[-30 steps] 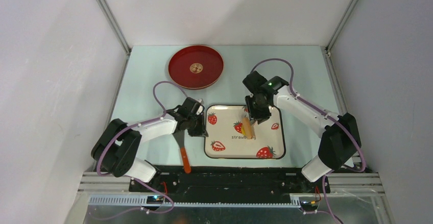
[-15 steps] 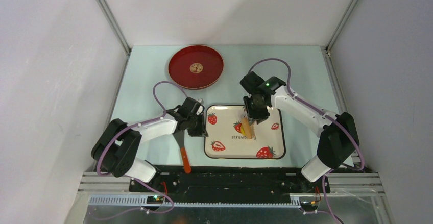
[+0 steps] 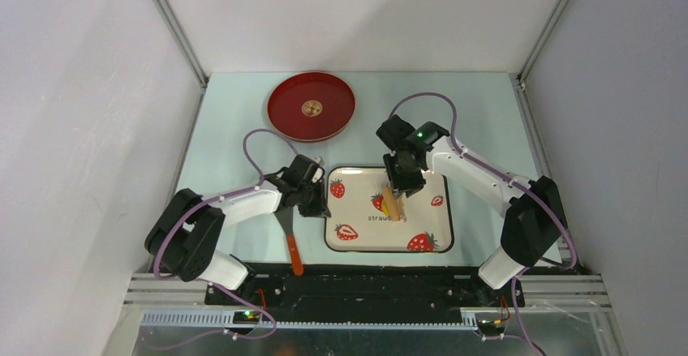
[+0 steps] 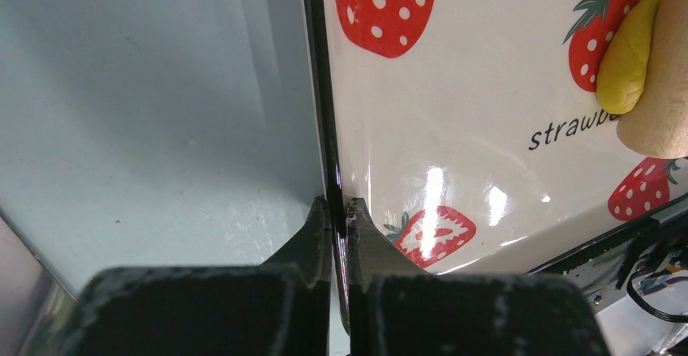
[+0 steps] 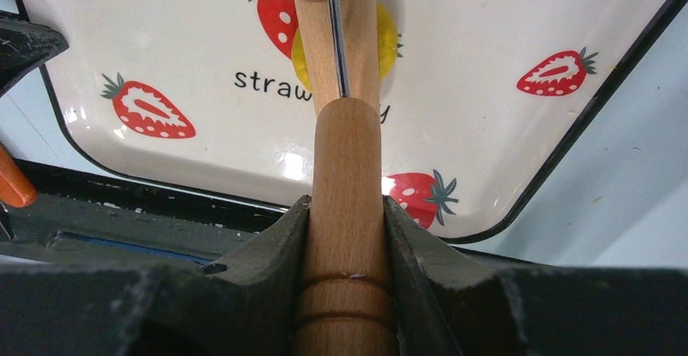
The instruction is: Roll out the dumpling wrappers from the dough
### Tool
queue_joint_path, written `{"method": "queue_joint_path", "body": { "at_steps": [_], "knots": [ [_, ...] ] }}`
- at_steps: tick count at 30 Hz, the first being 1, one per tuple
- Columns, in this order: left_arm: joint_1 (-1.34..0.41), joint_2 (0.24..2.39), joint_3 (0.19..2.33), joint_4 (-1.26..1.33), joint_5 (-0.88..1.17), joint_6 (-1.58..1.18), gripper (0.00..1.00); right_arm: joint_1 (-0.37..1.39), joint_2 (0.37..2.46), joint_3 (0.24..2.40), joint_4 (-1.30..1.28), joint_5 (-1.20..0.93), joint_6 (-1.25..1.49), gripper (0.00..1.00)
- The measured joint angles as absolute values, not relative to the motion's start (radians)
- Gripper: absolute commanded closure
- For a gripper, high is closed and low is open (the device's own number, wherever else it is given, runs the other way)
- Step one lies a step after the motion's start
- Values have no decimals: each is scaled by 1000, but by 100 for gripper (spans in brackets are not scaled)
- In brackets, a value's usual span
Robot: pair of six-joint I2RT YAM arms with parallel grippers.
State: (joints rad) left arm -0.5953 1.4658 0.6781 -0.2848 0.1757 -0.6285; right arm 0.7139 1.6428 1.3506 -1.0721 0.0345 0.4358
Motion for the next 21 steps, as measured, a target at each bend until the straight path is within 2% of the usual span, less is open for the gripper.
{"method": "queue_joint_path", "body": {
  "at_steps": [13,21],
  "knots": [
    [-595,1466,678,-285,176,-628,100,768,1682,1396,-1102,91,432,100],
    [-595,1466,678,-285,176,-628,100,729,1649,1374,-1087,49,432,100]
  ]
}}
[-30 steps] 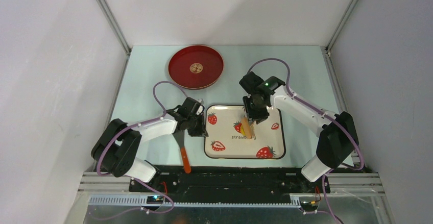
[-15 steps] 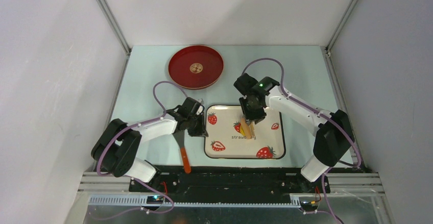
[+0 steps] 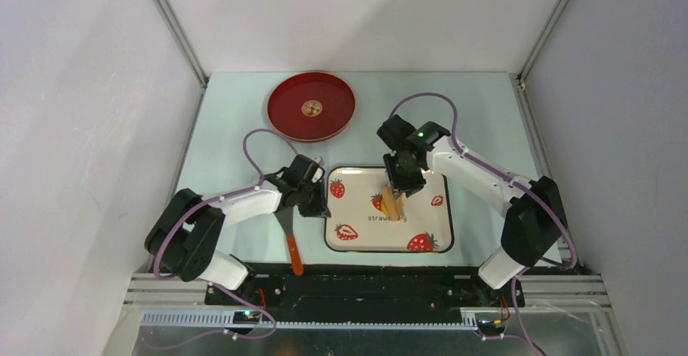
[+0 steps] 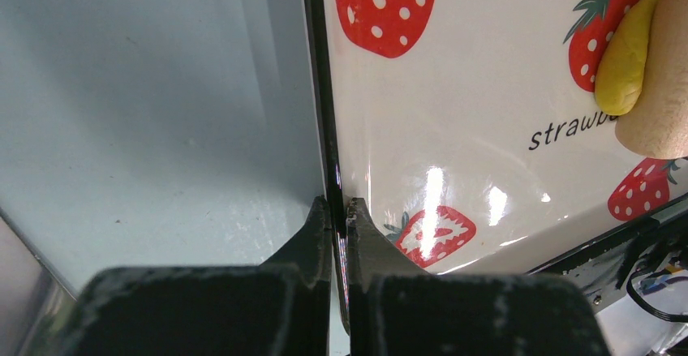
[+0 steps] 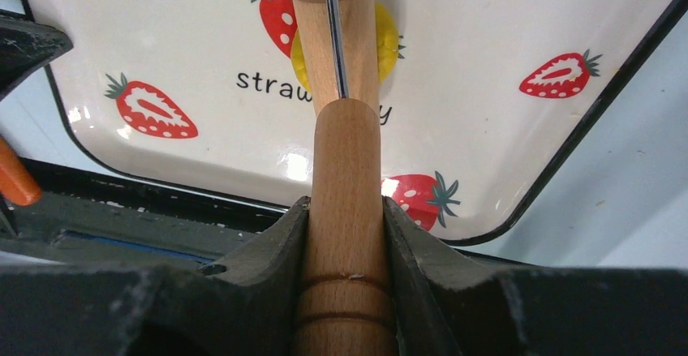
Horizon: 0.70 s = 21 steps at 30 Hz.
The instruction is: Roll out the dumpling wrappers from the dough
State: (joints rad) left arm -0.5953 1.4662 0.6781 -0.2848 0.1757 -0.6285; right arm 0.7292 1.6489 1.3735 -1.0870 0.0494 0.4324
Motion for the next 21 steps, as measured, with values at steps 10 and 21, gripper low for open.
{"method": "queue_joint_path", "body": {
  "at_steps": [10,21],
  "knots": [
    [-595,1466,678,-285,176,-628,100,621,1569,1311,-1034,-82,415,100],
    [-595,1466,678,-285,176,-628,100,567,1552,1287,-1021,-149,398,100]
  ]
}}
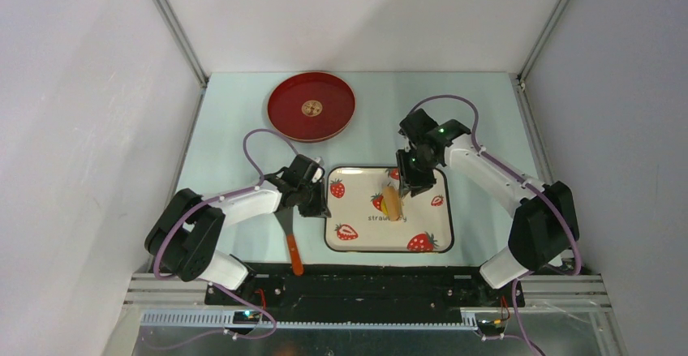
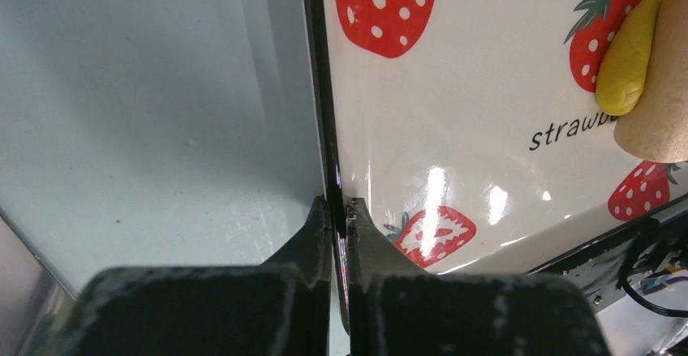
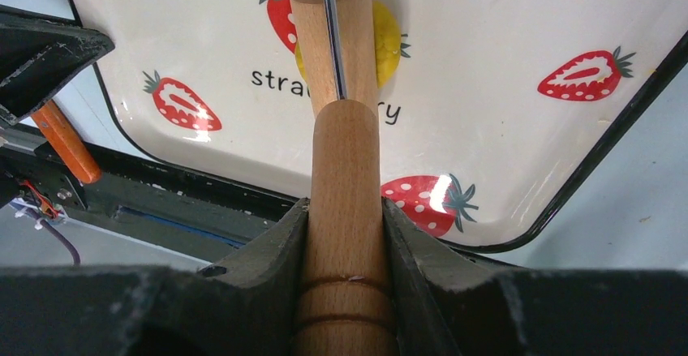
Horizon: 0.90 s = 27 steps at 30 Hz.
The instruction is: Roll out the dumpling wrappers from the dough
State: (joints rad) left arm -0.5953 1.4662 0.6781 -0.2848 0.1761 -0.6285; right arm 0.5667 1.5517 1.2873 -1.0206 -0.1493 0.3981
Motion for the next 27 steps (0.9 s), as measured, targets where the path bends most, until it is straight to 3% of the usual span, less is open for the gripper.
{"method": "queue_joint_path", "body": {
  "at_steps": [27],
  "knots": [
    [-595,1472,680,-273,178,-628,100,511,1453,1278,-1097,-168,387,100]
  ]
}}
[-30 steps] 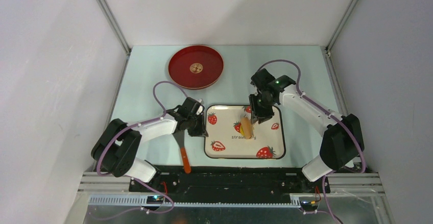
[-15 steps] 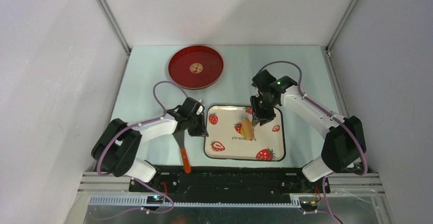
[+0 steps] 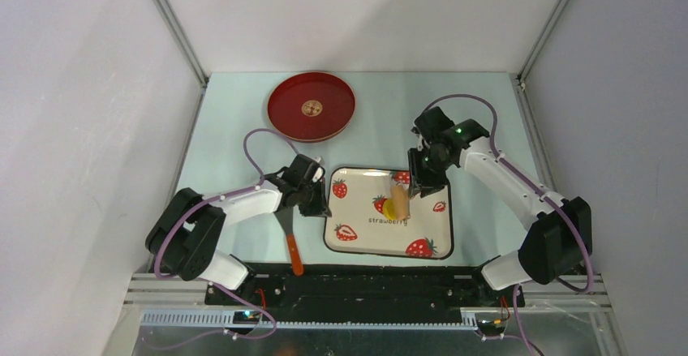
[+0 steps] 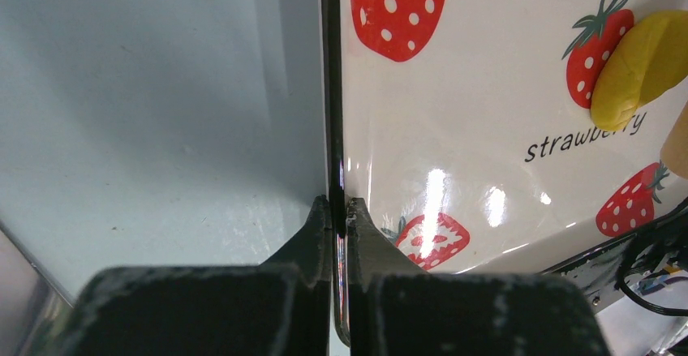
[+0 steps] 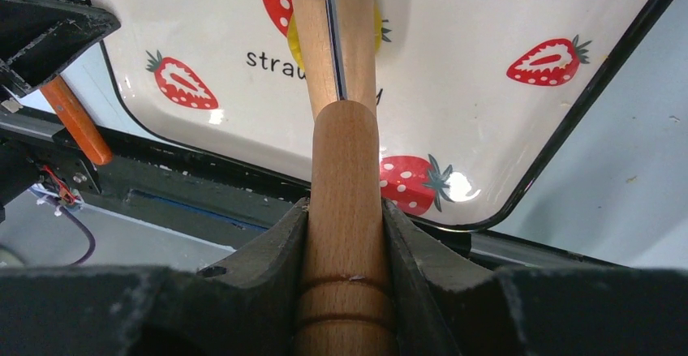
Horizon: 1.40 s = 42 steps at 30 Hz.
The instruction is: Roll out the dumpling wrappers from the dough
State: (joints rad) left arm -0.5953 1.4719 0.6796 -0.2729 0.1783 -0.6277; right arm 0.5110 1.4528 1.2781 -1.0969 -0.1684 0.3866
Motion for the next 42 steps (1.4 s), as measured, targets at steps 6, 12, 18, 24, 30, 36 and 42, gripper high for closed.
{"method": "queue_joint_path", "body": {
  "at_steps": [6,12,18,24,30,36,42],
  "knots": [
    [-595,1472,680,-274,178,-628,100,517,1453,1282,-1099,-174,387,100],
    [-595,1473,681,-274,178,-628,100,555,1486,1320,-1102,-170,388,100],
    [-595,1473,681,-274,178,-628,100,596,1539,1327,-1101,-170,392,100],
    [-595,1473,681,-274,178,-628,100,608,1558,1332,-1101,-159,392,100],
    [-595,1473,681,-274,178,-628,100,609,1582,1338,-1103,-136,392,100],
    [-595,1473,681,-274,178,-628,100,627,1594,1353,-1108,-119,392,100],
    [-595,1473,681,-274,178,-628,100,665,1594,1356,-1110,-93,401,100]
  ]
}}
